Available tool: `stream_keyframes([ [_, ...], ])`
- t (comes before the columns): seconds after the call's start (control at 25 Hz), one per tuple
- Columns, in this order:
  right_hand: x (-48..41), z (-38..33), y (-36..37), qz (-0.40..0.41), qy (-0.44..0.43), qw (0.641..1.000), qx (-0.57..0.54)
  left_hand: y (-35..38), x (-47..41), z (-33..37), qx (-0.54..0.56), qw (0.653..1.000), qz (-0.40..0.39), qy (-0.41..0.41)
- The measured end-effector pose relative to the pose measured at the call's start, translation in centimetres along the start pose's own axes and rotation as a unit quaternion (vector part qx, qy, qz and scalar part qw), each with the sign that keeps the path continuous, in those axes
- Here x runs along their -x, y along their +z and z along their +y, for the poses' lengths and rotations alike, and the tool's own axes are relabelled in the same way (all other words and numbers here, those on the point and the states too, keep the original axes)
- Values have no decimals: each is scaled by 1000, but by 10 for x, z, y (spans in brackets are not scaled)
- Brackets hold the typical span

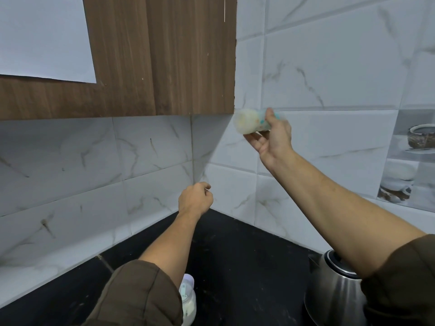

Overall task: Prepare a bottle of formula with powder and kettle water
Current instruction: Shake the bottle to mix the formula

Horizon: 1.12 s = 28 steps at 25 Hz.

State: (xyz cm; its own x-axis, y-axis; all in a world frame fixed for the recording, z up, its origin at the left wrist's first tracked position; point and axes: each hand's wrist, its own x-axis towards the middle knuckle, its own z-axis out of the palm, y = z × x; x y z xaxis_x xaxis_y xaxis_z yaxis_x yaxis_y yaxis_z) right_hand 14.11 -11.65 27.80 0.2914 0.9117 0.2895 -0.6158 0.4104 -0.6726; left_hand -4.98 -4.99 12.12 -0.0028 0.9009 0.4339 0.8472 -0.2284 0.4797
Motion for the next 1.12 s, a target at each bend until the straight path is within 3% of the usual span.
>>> stream_keyframes([
  [0.16,29,4,-1,-221,36,943,246,0,-2,4,-1,1000,2,5],
  [0.24,27,5,0,-178,4,964,197,0,-2,5,2,1000,2,9],
  [0.32,19,0,4,-46,-38,996,72,0,-2,3,0,1000,0,8],
  [0.4,11,-5,7,50,-67,996,-26,-3,-1,0,-8,1000,3,4],
  [0.44,12,-6,8,48,-65,996,-27,-3,-2,-2,-10,1000,3,3],
  [0.52,22,-6,9,-43,-39,995,82,-1,-3,-3,-8,1000,1,4],
  [0.6,33,-2,7,-151,-29,960,234,1,-1,1,-4,1000,-3,6],
  [0.64,34,1,6,-167,-39,949,263,2,-1,3,-2,1000,-5,7],
  [0.76,29,-1,9,-40,-88,986,136,2,-1,2,1,1000,-4,8],
  [0.84,21,-4,13,56,-107,992,25,-1,-1,-1,-4,1000,-3,4],
  [0.88,20,-4,13,65,-108,992,11,-1,-1,-3,-6,1000,-2,3],
  [0.96,27,-3,14,-7,-80,993,91,0,-3,-4,-6,1000,-2,3],
  [1.04,36,0,11,-132,-62,959,245,2,-4,-1,-2,1000,-6,7],
  [1.12,36,0,8,-162,-78,944,277,2,-5,1,0,1000,-5,10],
])
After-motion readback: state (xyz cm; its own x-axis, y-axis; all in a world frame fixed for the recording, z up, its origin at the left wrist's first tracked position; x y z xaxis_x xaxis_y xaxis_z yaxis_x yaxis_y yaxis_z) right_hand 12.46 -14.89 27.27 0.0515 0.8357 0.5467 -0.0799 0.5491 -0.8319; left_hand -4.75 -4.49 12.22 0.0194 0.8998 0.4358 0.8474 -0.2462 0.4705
